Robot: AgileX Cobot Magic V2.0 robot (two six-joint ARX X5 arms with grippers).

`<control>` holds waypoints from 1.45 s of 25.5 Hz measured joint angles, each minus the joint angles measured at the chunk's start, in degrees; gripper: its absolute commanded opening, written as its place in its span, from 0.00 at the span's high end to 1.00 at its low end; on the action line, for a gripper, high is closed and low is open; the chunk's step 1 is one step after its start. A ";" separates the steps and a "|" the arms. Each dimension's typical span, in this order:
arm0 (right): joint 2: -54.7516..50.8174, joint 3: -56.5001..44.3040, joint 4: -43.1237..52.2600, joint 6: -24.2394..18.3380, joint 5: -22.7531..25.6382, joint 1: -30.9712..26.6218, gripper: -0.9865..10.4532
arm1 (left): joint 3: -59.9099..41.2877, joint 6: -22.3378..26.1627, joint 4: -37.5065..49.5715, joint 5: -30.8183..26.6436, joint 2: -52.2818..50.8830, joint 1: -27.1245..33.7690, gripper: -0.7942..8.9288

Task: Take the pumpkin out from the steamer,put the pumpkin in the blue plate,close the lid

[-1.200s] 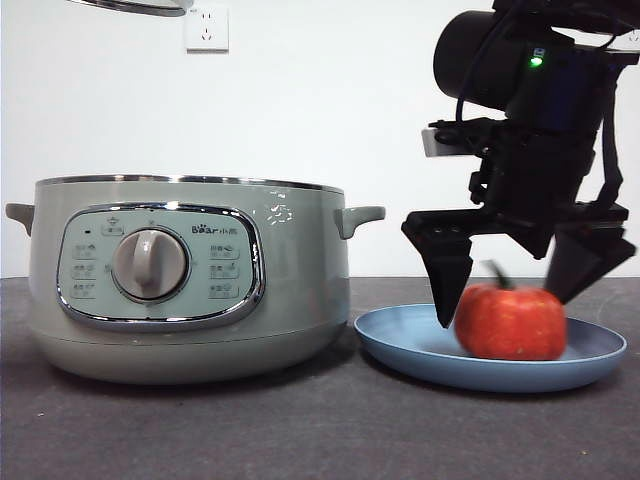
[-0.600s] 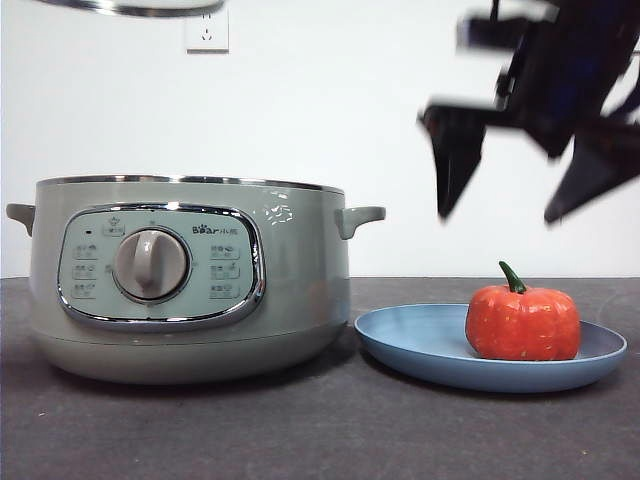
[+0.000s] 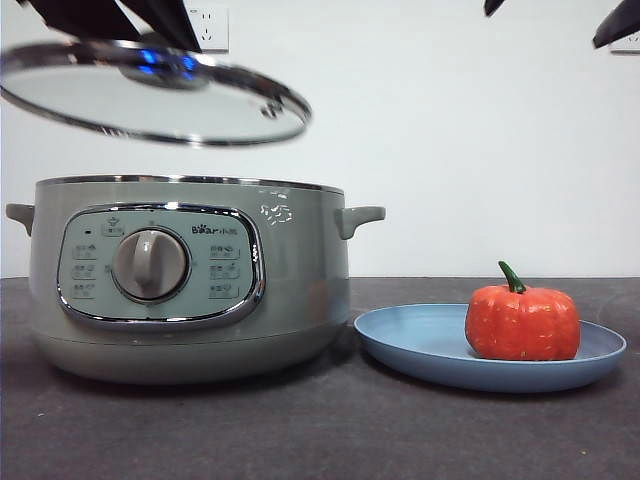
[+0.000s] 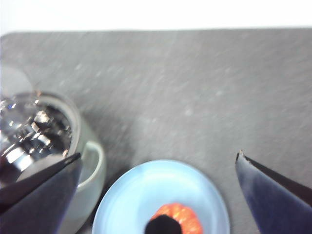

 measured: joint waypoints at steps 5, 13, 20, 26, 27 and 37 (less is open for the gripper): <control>-1.01 0.00 -0.44 0.00 2.34 0.00 0.39 | 0.00 -0.13 0.63 0.15 5.99 -2.45 0.93; -1.01 0.00 -0.63 0.00 2.32 0.00 0.39 | 0.02 -0.52 -0.90 -1.09 8.09 -3.02 0.93; -1.01 0.00 -0.68 0.02 2.32 0.00 0.39 | 0.09 -0.39 -1.14 -2.01 8.22 -3.04 0.93; -1.01 0.00 -0.68 0.02 2.29 0.00 0.39 | 0.13 -0.37 -1.31 -2.05 8.22 -3.04 0.59; -1.01 0.00 -0.68 0.02 2.29 0.00 0.39 | 0.13 -0.35 -1.31 -2.05 8.22 -3.04 0.52; -1.01 0.00 -0.90 0.02 2.27 0.00 0.39 | 0.17 0.07 -1.36 -2.45 8.22 -3.04 0.49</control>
